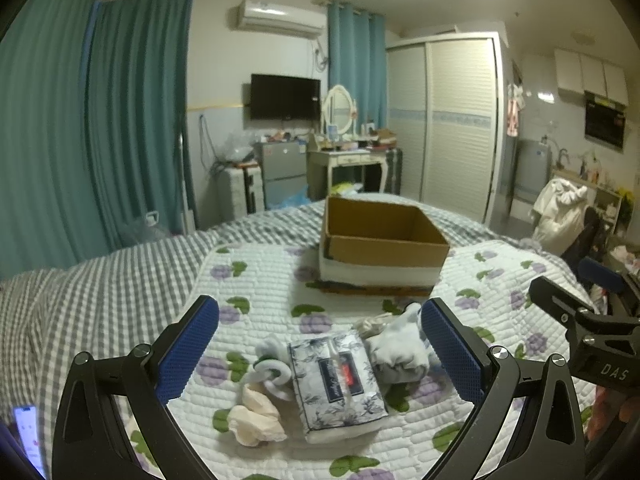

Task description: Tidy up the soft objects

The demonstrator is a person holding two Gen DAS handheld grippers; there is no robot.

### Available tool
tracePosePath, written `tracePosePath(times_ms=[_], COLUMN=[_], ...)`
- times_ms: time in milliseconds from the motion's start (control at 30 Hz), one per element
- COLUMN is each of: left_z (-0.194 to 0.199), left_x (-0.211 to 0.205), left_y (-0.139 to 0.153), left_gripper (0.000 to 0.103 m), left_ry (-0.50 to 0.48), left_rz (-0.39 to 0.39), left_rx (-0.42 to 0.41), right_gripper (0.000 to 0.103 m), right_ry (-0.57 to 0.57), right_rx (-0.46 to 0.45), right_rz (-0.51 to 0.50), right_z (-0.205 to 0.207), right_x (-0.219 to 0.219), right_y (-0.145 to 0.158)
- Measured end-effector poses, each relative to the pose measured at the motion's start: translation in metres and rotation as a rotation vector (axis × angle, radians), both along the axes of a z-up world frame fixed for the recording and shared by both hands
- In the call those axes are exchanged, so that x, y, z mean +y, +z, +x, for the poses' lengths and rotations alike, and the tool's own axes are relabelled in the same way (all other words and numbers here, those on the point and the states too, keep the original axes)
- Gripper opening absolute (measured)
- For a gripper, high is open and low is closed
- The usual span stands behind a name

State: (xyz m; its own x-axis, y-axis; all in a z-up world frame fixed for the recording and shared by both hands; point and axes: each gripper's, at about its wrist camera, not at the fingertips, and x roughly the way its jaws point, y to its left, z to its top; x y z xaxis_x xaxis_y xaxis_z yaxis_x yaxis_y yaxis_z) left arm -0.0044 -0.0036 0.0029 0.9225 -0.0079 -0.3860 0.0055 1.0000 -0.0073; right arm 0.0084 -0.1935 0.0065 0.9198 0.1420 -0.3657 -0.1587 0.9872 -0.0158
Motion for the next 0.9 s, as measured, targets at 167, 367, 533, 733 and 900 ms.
tracePosePath(times_ms=[167, 367, 533, 733, 900], left_z=[-0.008, -0.017, -0.011, 0.009, 0.021], left_x=[-0.004, -0.01, -0.019, -0.032, -0.039], left_y=[0.011, 0.022, -0.004, -0.068, -0.111], left_gripper=[0.103, 0.103, 0.103, 0.103, 0.102], left_ry=[0.002, 0.001, 0.041, 0.044, 0.057], left_rz=[-0.001, -0.002, 0.023, -0.014, -0.041], left_rx=[-0.015, -0.026, 0.062, 0.254, 0.36], right_gripper=[0.103, 0.103, 0.103, 0.103, 0.103], right_ry=[0.023, 0.057, 0.107, 0.156, 0.223], right_rx=[-0.008, 0.015, 0.088, 0.216, 0.296], right_rz=[-0.026, -0.088, -0.105, -0.154, -0.201], right_z=[-0.009, -0.015, -0.008, 0.022, 0.051], right_x=[0.0, -0.004, -0.016, -0.033, -0.03], right_y=[0.011, 0.015, 0.006, -0.026, -0.053])
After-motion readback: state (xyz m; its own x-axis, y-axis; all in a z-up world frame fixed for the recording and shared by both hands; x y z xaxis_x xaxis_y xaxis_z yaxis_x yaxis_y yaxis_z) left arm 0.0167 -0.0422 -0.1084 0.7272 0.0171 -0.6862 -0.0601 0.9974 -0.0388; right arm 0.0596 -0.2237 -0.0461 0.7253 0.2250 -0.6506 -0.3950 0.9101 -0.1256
